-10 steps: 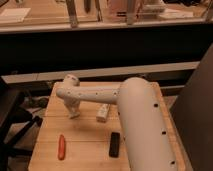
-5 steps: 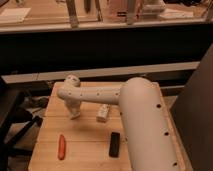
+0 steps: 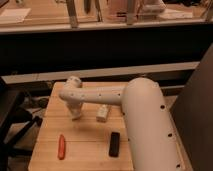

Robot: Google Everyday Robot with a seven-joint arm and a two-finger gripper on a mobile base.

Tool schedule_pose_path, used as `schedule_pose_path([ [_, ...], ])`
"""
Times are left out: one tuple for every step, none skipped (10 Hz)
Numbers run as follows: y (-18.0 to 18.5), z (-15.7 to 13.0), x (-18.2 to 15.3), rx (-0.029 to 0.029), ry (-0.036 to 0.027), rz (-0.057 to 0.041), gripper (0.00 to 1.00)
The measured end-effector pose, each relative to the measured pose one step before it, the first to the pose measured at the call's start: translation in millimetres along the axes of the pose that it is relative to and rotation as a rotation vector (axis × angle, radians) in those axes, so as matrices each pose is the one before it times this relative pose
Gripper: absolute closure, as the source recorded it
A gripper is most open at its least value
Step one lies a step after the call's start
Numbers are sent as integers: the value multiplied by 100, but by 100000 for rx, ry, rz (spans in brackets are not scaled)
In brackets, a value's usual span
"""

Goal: Wipe the white sponge on the table

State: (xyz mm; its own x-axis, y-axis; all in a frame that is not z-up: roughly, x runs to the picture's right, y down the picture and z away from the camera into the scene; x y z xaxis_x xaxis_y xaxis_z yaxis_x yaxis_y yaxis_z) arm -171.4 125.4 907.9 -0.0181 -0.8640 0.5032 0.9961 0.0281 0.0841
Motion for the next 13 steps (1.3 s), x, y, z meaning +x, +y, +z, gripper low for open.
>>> schedule_pose_path([
  [-33, 7, 20, -172, 208, -335, 100],
  [-3, -60, -31, 64, -63, 12, 100],
  [-26, -17, -24, 37, -48, -24, 100],
  [6, 3, -22, 10, -42, -2, 100],
  [178, -56, -285, -133, -72, -814, 100],
  [427, -94, -666, -310, -236, -1701, 100],
  [370, -129, -644, -162, -110, -1306, 100],
  [93, -63, -175, -21, -76, -212, 100],
  [8, -9, -68, -62, -99, -476, 100],
  [219, -122, -388, -297, -99, -765, 100],
  [606, -206, -676, -390, -48, -957, 100],
  [301, -113, -336, -145, -49, -308, 100],
  [208, -98, -147, 32, -3, -23, 100],
])
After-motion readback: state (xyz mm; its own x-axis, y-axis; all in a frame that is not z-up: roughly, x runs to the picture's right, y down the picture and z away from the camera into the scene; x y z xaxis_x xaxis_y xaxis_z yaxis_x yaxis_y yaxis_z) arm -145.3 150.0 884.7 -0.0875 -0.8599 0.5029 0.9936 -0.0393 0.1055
